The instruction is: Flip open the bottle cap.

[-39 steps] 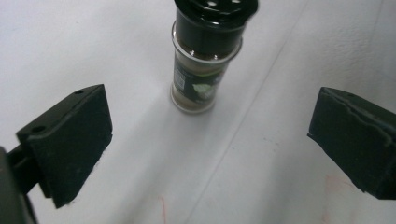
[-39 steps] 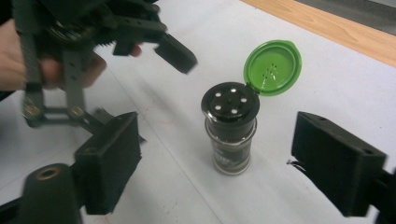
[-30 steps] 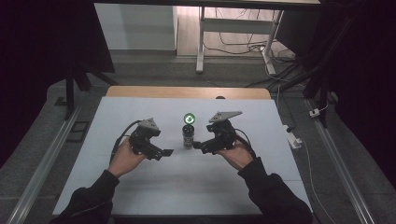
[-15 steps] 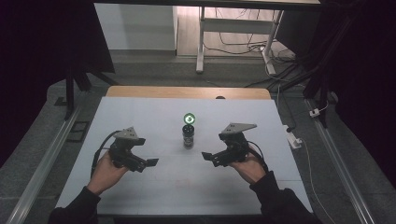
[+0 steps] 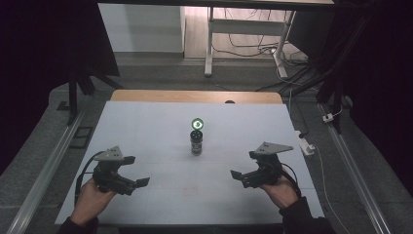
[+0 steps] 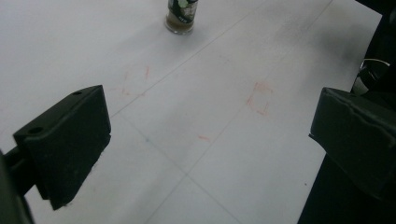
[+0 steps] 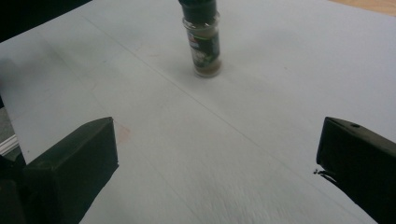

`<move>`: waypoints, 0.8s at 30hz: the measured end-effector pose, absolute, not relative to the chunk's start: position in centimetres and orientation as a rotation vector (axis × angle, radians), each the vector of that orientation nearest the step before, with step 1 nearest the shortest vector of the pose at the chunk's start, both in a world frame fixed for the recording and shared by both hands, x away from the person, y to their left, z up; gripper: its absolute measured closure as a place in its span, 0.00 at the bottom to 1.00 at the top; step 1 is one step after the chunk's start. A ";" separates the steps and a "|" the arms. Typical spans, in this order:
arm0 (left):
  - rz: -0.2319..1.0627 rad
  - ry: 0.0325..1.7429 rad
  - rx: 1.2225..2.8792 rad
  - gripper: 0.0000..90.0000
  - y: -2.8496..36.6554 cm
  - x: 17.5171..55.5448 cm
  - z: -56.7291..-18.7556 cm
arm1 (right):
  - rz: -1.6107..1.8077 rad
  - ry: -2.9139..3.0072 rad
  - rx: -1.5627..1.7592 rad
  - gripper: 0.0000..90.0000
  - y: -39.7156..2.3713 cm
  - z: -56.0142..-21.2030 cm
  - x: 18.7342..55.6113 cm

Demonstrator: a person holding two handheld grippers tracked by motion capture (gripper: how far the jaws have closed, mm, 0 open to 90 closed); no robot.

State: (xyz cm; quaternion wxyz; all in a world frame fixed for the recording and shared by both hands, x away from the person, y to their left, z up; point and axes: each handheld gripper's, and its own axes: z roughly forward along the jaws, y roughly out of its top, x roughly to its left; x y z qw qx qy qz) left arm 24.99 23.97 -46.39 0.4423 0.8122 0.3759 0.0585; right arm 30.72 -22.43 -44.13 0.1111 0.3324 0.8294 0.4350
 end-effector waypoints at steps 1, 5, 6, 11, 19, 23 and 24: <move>0.150 0.943 2.010 0.00 24.3 24.7 -46.4 | 1.274 2.428 0.986 0.00 -22.8 -44.2 30.5; 0.168 0.979 1.990 0.00 25.4 23.5 -46.7 | 1.264 2.401 1.029 0.00 -24.5 -44.5 29.5; 0.177 0.989 1.989 0.00 25.7 23.1 -46.8 | 1.255 2.395 1.039 0.00 -24.9 -44.6 29.2; 0.205 1.040 1.986 0.00 26.9 21.7 -47.2 | 1.212 2.361 1.096 0.00 -27.1 -45.0 28.0; 0.255 1.121 1.967 0.00 28.6 19.8 -47.6 | 1.140 2.331 1.198 0.00 -29.8 -45.7 26.7; 0.275 1.178 1.946 0.00 29.6 19.0 -47.8 | 1.144 2.312 1.236 0.00 -30.5 -45.6 26.2; 0.281 1.185 1.940 0.00 29.8 18.9 -47.8 | 1.135 2.314 1.242 0.00 -30.6 -45.6 26.1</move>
